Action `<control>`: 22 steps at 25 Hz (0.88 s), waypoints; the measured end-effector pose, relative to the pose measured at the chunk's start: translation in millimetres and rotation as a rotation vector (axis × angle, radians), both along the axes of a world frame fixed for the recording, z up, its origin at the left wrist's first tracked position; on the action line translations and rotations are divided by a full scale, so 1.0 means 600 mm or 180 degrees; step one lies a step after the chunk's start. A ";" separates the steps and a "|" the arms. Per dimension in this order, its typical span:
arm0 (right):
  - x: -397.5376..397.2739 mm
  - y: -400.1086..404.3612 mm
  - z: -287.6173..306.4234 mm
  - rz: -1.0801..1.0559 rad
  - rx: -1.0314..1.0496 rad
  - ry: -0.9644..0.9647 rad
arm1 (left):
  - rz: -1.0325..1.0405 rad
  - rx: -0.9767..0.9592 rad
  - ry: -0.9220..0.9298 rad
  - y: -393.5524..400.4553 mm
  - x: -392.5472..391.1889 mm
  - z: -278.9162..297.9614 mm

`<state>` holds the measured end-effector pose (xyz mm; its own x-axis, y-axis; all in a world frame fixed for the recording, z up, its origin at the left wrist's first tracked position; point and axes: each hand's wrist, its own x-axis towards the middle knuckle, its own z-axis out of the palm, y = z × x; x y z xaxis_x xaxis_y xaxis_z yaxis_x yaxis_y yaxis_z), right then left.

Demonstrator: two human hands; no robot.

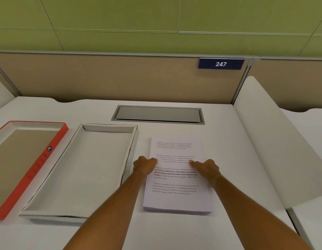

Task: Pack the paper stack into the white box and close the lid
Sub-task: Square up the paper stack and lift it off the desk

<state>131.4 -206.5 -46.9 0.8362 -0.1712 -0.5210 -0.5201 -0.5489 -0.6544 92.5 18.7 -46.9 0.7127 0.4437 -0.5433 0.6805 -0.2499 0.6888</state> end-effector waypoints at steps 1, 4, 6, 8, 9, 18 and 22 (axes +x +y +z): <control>0.004 -0.001 0.000 -0.0022 0.0091 0.0041 | -0.0004 -0.0007 0.0006 0.000 0.000 -0.001; 0.012 0.000 0.006 0.0051 0.0002 0.0037 | -0.0055 0.0007 0.0024 0.002 0.003 -0.006; 0.017 0.005 0.009 0.0107 -0.0146 0.0000 | -0.0080 0.0039 -0.0001 0.002 0.004 -0.006; 0.021 0.006 0.009 0.0030 0.0020 -0.0019 | -0.0120 0.0159 -0.0065 0.000 0.006 -0.008; 0.024 0.005 0.008 -0.0057 0.0198 0.0006 | -0.0116 0.0200 -0.0106 -0.001 0.006 -0.009; 0.030 -0.024 0.003 -0.0337 0.1252 0.0311 | 0.0267 -0.0549 -0.0300 0.027 0.015 -0.018; 0.035 -0.039 0.006 -0.0227 0.1265 0.0391 | 0.0322 -0.0770 -0.0250 0.037 0.023 -0.019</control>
<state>152.3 -229.8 -43.6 0.7570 0.0079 -0.6533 -0.6351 -0.2262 -0.7386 106.1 41.0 -58.4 0.7155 0.3789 -0.5869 0.6358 -0.0051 0.7718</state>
